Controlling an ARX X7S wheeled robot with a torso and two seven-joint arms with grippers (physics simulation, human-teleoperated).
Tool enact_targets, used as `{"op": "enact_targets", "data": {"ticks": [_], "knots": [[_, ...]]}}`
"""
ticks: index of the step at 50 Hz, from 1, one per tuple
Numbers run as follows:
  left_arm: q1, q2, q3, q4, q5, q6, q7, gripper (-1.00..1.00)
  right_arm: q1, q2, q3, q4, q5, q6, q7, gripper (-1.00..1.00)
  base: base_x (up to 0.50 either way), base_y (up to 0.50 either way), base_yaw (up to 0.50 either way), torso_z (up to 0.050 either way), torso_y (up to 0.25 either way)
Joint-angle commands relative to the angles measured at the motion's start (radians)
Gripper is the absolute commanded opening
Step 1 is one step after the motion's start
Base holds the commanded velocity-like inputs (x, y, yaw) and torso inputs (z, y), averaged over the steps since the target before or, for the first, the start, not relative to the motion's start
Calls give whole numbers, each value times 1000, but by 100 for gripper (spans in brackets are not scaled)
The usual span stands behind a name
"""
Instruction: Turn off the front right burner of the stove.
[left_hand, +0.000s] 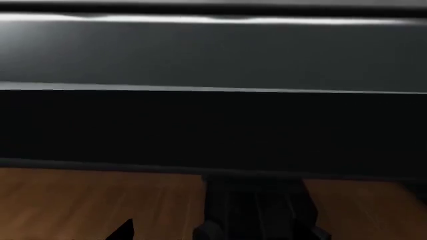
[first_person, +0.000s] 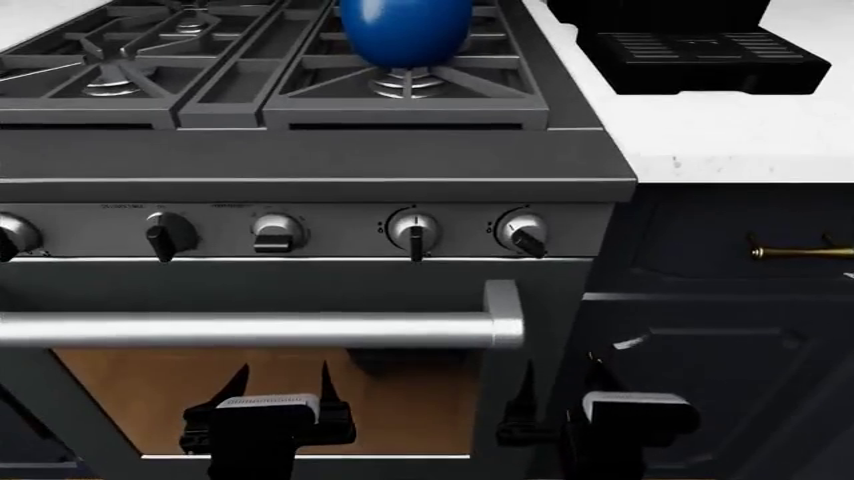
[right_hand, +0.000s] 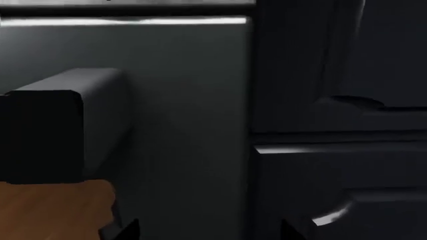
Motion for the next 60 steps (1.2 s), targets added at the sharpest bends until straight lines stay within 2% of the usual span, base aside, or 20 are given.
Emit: {"op": "enact_targets", "data": {"ticks": [1,6,8,11,22,43,60], "knots": [[-8,-1,6,-15,-7,2,-9,100,-7,19,16,-87,-20,37,60,100,0,0,0,0,0],[-9,-3,4,-10,-15,-3,-13,100,-32,37,47,-175,-32,82,113,100,0,0,0,0,0],[-10,-2,4,-10,-20,-10,-16,100,-79,68,85,-329,-23,143,146,100,0,0,0,0,0],[-11,-3,4,-10,-24,-12,-18,100,-102,92,107,-436,-27,191,171,100,0,0,0,0,0],[-14,-8,12,-14,-35,-18,-19,100,-98,140,117,-588,-28,301,184,100,0,0,0,0,0],[-14,-18,25,-22,-47,-18,-21,100,1,285,7,-789,-102,572,128,100,0,0,0,0,0],[-22,-21,33,-32,-61,-29,-29,100,210,390,-137,-847,-125,805,-4,100,0,0,0,0,0]]}}
